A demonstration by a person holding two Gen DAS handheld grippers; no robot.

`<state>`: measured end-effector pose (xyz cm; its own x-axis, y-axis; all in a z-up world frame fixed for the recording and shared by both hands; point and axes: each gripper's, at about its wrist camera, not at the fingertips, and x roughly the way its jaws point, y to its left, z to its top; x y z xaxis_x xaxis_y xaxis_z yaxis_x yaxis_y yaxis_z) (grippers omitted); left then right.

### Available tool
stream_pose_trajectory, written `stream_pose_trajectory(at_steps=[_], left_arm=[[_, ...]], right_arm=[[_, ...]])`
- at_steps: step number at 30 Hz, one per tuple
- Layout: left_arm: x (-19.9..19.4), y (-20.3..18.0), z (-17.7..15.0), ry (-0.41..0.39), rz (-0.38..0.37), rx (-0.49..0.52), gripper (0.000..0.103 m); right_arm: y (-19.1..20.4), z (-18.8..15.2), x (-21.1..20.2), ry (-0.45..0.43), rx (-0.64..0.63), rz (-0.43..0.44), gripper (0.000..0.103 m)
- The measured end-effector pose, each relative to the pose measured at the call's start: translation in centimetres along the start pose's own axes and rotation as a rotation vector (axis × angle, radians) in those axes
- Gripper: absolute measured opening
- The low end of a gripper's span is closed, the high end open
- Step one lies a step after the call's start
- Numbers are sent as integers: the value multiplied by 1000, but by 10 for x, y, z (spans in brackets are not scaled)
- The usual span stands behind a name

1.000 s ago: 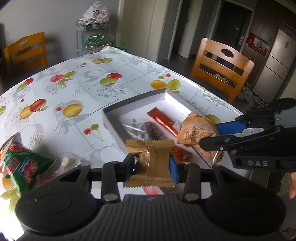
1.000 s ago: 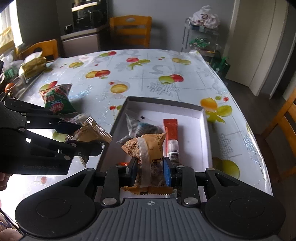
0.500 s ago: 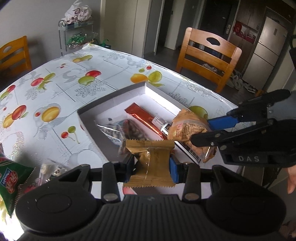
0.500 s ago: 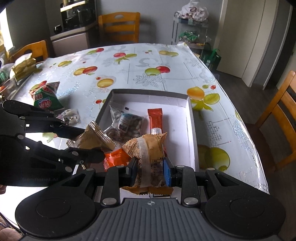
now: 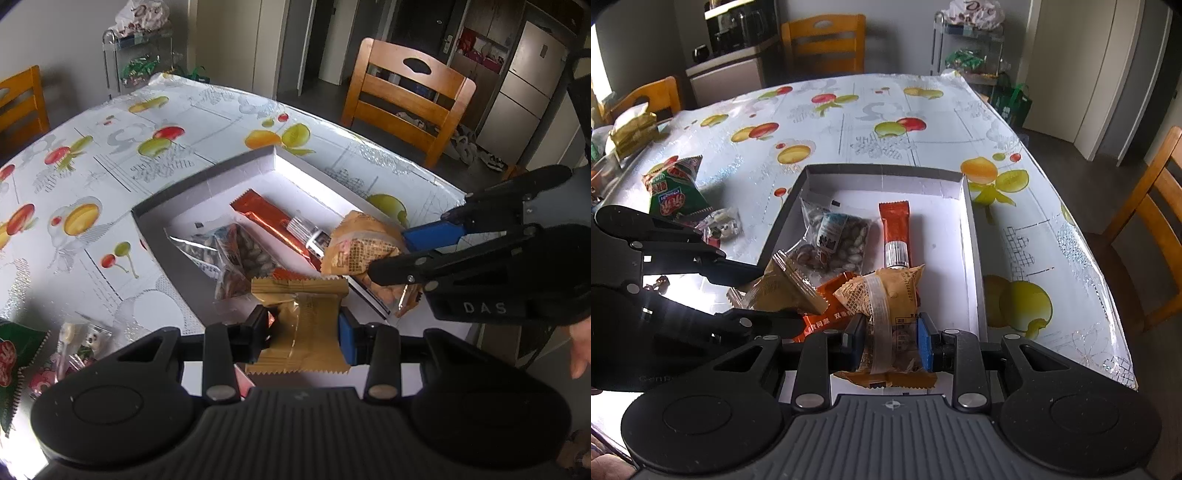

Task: Organize snacks
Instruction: 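Open left tool to drop the gold pastry while right tool drops the bread bag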

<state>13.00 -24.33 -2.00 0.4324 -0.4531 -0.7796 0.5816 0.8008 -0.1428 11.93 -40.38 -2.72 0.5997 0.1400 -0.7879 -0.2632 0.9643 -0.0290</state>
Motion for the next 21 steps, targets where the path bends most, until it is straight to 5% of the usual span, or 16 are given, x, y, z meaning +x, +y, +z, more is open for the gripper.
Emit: stream_pose_trajectory(at_steps=[10,21], left_arm=[[11,-8,-5,39,-44,29,38],[6,-11,-7,4,-60,51,53]], right_arm=[[1,-4,8,48,-3,1,32],[2,0,2,28,-4,-10,32]])
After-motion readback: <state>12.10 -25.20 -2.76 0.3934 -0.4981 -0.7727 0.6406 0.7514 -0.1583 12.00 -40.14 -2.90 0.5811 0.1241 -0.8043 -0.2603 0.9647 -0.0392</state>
